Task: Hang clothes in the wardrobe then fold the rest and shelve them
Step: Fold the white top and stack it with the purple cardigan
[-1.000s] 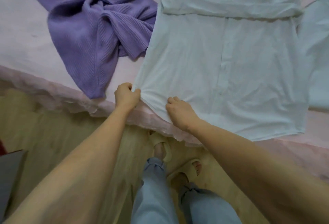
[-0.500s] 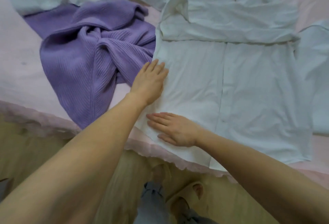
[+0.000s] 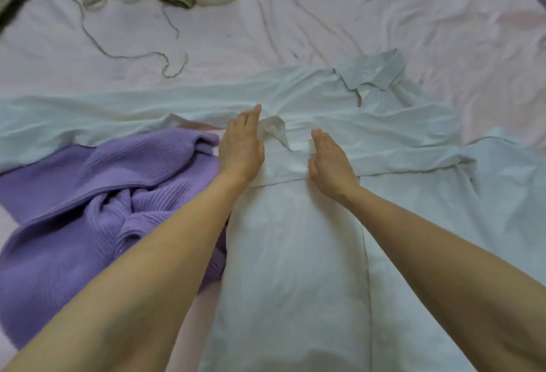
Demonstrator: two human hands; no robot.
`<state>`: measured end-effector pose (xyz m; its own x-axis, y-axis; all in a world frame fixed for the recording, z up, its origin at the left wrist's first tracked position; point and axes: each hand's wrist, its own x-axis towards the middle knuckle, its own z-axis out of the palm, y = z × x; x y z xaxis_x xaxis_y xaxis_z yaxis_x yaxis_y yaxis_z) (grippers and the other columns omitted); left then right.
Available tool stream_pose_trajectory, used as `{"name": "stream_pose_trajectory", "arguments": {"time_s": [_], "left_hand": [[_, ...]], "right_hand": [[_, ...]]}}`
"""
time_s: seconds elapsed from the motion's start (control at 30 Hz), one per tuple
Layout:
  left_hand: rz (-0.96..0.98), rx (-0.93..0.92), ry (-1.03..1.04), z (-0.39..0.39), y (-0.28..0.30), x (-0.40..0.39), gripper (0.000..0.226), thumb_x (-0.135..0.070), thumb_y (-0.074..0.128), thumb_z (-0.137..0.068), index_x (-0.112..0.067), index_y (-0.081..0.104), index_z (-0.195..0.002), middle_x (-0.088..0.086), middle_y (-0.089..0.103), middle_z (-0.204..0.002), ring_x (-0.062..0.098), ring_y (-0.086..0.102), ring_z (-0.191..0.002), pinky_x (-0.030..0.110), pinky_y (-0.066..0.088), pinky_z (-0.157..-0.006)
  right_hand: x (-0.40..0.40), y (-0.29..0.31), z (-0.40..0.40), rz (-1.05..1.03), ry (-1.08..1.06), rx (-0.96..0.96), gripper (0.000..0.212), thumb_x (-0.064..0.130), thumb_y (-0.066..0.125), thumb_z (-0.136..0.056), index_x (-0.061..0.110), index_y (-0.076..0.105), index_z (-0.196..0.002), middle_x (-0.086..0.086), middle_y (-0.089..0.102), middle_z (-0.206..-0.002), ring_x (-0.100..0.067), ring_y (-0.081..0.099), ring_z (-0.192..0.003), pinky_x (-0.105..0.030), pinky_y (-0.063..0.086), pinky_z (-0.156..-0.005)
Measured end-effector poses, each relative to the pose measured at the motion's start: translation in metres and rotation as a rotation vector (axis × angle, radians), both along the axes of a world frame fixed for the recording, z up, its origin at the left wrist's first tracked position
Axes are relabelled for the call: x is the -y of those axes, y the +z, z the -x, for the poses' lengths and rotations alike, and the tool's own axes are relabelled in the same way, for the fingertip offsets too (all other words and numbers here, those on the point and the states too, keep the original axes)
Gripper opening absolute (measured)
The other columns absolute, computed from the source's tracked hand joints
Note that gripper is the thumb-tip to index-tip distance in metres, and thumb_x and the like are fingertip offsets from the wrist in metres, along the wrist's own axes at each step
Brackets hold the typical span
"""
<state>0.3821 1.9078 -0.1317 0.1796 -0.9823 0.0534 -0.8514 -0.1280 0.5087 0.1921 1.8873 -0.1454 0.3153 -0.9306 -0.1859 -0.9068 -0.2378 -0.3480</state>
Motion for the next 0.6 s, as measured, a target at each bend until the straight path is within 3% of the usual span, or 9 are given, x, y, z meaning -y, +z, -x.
{"name": "stream_pose_trajectory", "arguments": {"time_s": [0.07,0.17,0.23,0.3,0.33,0.4,0.47,0.53,0.6], "left_hand": [[0.001,0.041,-0.074,-0.002,-0.008,0.015,0.073,-0.001,0.053,-0.086,-0.017,0.026,-0.151,0.008,0.049,-0.139,0.034,0.046,-0.118,0.038,0.034,-0.095],[0.049,0.088,-0.17,-0.008,-0.012,0.032,0.057,-0.002,0.053,-0.086,-0.022,0.05,-0.139,0.004,0.066,-0.119,0.032,0.053,-0.106,0.04,0.038,-0.083],[0.166,0.294,-0.314,-0.017,-0.015,0.039,0.035,-0.006,0.062,-0.08,-0.026,0.074,-0.107,-0.002,0.074,-0.097,0.028,0.059,-0.09,0.035,0.037,-0.076],[0.207,0.62,-0.48,-0.03,-0.015,0.04,0.016,-0.013,0.071,-0.068,-0.026,0.076,-0.076,-0.007,0.071,-0.077,0.023,0.061,-0.081,0.035,0.035,-0.084],[0.093,0.772,-0.543,-0.038,-0.015,0.039,0.014,-0.012,0.07,-0.071,-0.023,0.075,-0.076,-0.006,0.069,-0.076,0.022,0.06,-0.088,0.038,0.033,-0.097],[-0.22,0.972,-0.572,-0.044,-0.01,0.033,0.02,-0.01,0.056,-0.086,-0.021,0.072,-0.091,-0.004,0.068,-0.089,0.023,0.052,-0.111,0.047,0.012,-0.117],[-0.373,1.036,-0.516,-0.041,0.002,0.029,0.024,-0.013,0.049,-0.091,-0.021,0.071,-0.095,-0.003,0.067,-0.096,0.024,0.044,-0.122,0.051,0.0,-0.118],[-0.31,0.98,-0.442,-0.031,0.014,0.03,0.022,-0.006,0.051,-0.085,-0.018,0.07,-0.087,0.0,0.067,-0.088,0.024,0.051,-0.106,0.049,0.019,-0.113],[-0.13,0.873,-0.346,-0.012,0.03,0.038,0.017,0.001,0.06,-0.064,-0.014,0.066,-0.065,0.002,0.062,-0.064,0.023,0.052,-0.071,0.041,0.04,-0.086]], "right_hand": [[0.013,-0.004,-0.006,-0.035,-0.001,0.01,0.06,0.014,0.037,-0.099,0.007,0.011,-0.153,-0.01,0.011,-0.16,-0.022,0.01,-0.148,-0.03,0.007,-0.119],[0.031,-0.015,-0.008,-0.041,0.078,-0.135,0.06,0.026,0.031,-0.102,0.017,0.002,-0.154,-0.007,-0.001,-0.162,-0.021,0.0,-0.149,-0.035,0.0,-0.119],[0.039,-0.021,-0.006,-0.06,0.119,-0.199,0.061,0.037,0.028,-0.103,0.024,-0.003,-0.154,-0.005,-0.009,-0.161,-0.021,-0.007,-0.148,-0.038,-0.006,-0.118],[0.04,-0.028,-0.002,-0.1,0.18,-0.261,0.063,0.047,0.025,-0.101,0.028,-0.007,-0.153,-0.004,-0.015,-0.16,-0.021,-0.012,-0.148,-0.04,-0.009,-0.117],[0.04,-0.033,0.0,-0.131,0.213,-0.293,0.064,0.051,0.023,-0.101,0.03,-0.009,-0.152,-0.004,-0.018,-0.16,-0.021,-0.015,-0.147,-0.041,-0.01,-0.117],[0.038,-0.039,0.0,-0.193,0.256,-0.32,0.066,0.054,0.021,-0.1,0.031,-0.013,-0.151,-0.004,-0.023,-0.158,-0.02,-0.019,-0.146,-0.04,-0.011,-0.117],[0.04,-0.035,0.002,-0.235,0.262,-0.273,0.065,0.053,0.022,-0.1,0.03,-0.009,-0.152,-0.004,-0.02,-0.159,-0.019,-0.017,-0.147,-0.04,-0.01,-0.117],[0.044,-0.024,0.007,-0.21,0.232,-0.143,0.058,0.046,0.026,-0.102,0.025,0.008,-0.154,-0.003,-0.004,-0.162,-0.017,-0.004,-0.149,-0.037,-0.005,-0.118],[0.048,-0.011,0.026,-0.049,0.133,0.02,0.049,0.035,0.034,-0.103,0.015,0.031,-0.149,-0.006,0.024,-0.157,-0.019,0.02,-0.145,-0.035,0.007,-0.118]]}}
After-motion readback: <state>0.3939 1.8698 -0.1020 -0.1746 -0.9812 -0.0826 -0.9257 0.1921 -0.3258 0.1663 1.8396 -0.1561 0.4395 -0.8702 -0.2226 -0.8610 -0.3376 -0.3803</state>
